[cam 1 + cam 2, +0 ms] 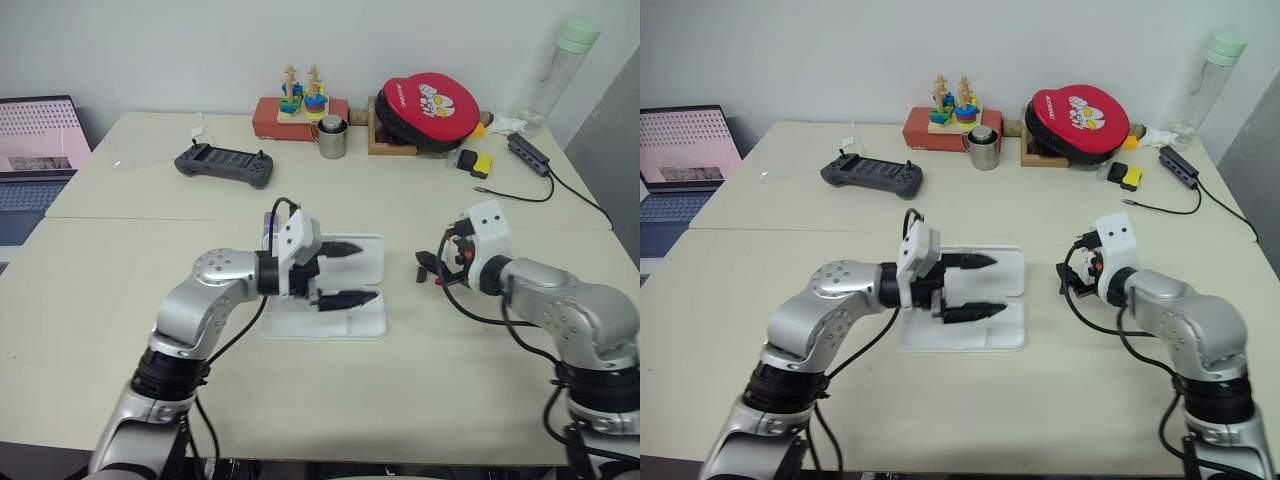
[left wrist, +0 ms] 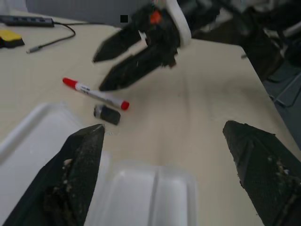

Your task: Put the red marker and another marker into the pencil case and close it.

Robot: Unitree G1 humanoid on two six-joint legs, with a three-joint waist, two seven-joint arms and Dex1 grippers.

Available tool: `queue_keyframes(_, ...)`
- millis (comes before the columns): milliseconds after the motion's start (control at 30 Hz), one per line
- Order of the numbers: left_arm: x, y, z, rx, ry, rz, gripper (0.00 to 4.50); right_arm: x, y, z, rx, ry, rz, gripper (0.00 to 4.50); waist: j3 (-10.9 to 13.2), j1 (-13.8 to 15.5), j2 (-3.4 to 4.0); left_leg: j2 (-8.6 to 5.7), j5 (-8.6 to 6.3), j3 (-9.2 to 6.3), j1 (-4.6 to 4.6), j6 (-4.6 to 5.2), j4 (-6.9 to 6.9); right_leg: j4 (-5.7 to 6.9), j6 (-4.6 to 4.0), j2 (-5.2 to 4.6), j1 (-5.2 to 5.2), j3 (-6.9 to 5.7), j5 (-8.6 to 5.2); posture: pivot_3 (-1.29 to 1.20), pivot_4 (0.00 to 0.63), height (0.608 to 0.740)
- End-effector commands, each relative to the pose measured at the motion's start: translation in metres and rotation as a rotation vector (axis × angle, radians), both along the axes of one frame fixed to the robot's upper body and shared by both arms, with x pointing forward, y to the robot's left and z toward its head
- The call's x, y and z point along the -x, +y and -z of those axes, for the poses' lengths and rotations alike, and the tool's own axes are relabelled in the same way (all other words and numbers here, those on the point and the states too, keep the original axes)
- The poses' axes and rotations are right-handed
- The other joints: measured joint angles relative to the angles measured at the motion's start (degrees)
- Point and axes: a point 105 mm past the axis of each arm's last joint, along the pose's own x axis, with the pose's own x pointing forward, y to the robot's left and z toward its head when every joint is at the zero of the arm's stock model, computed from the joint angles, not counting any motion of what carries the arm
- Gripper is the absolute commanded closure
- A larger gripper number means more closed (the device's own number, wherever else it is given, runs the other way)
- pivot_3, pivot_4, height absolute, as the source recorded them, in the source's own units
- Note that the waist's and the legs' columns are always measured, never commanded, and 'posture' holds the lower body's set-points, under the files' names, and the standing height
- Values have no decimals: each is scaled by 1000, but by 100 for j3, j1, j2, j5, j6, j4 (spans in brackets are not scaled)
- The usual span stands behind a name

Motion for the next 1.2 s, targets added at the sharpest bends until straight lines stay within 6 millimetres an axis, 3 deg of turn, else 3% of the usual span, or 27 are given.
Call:
queue_keyframes(33, -1, -12, -17, 56, -55, -37, 4, -8, -1, -3, 14, -23, 108, 0, 0, -14, 1, 0, 0, 0, 0, 0, 0, 1, 0, -1, 0, 0, 0, 0, 150, 740)
queue_keyframes(233, 0, -18, -5, -1, -63, -41, 4, -14, -9, 3, -18, -36, 257, 0, -2, -82, 4, -1, 0, 1, 1, -1, 0, 4, 0, 0, -2, 1, 0, 0, 150, 740)
queue_keyframes(333, 8, -5, 4, -38, -30, -4, 4, -16, -17, 2, -31, -52, 318, 0, -5, -118, 9, -1, 0, 3, 3, -1, 0, 6, 0, 2, -3, 3, 0, 0, 150, 740)
queue_keyframes(433, 9, 21, 4, -54, -17, -18, 4, -16, -22, 3, -27, -51, 336, 0, -7, -147, 13, 1, 0, 4, 3, -1, -5, 8, 0, 3, -8, 4, 0, 0, 150, 740)
queue_keyframes(533, -5, 46, -4, -53, -30, -85, 4, -17, -22, 8, -10, -35, 326, 0, -7, -147, 13, 3, 1, 6, 3, -1, -6, 10, -1, 6, -10, 5, 0, 0, 150, 740)
queue_keyframes(667, -24, 57, -23, -5, -71, -146, 4, -19, -16, 7, -24, -38, 307, 0, -7, -119, 13, -5, 1, 7, 2, -1, -3, 10, 0, 13, -8, 5, 0, 0, 150, 740)
queue_keyframes(800, -30, 51, -32, 27, -96, -135, 4, -20, -12, 4, -30, -45, 301, 0, -7, -128, 13, -9, 1, 2, 1, -1, -4, 9, 0, 11, -8, 2, 0, 0, 150, 740)
queue_keyframes(1000, -26, 24, -36, 18, -140, -48, 4, -18, -14, 22, 44, -1, 306, 0, -7, -138, 13, -6, 1, 2, 1, -1, -4, 10, 0, 10, -9, 1, 0, 0, 150, 740)
queue_keyframes(1167, -27, 16, -34, -6, -153, -16, 4, -15, -14, 30, 67, 24, 298, 0, -8, -144, 13, -5, 1, 7, 3, -1, -4, 12, 0, 10, -10, 6, 0, 0, 150, 740)
queue_keyframes(1200, -28, 15, -35, -6, -158, -14, 0, -15, -13, 31, 72, 28, 295, 189, -8, -144, 14, -4, 1, 6, 3, -1, -3, 13, 0, 10, -10, 5, 0, 0, 150, 740)
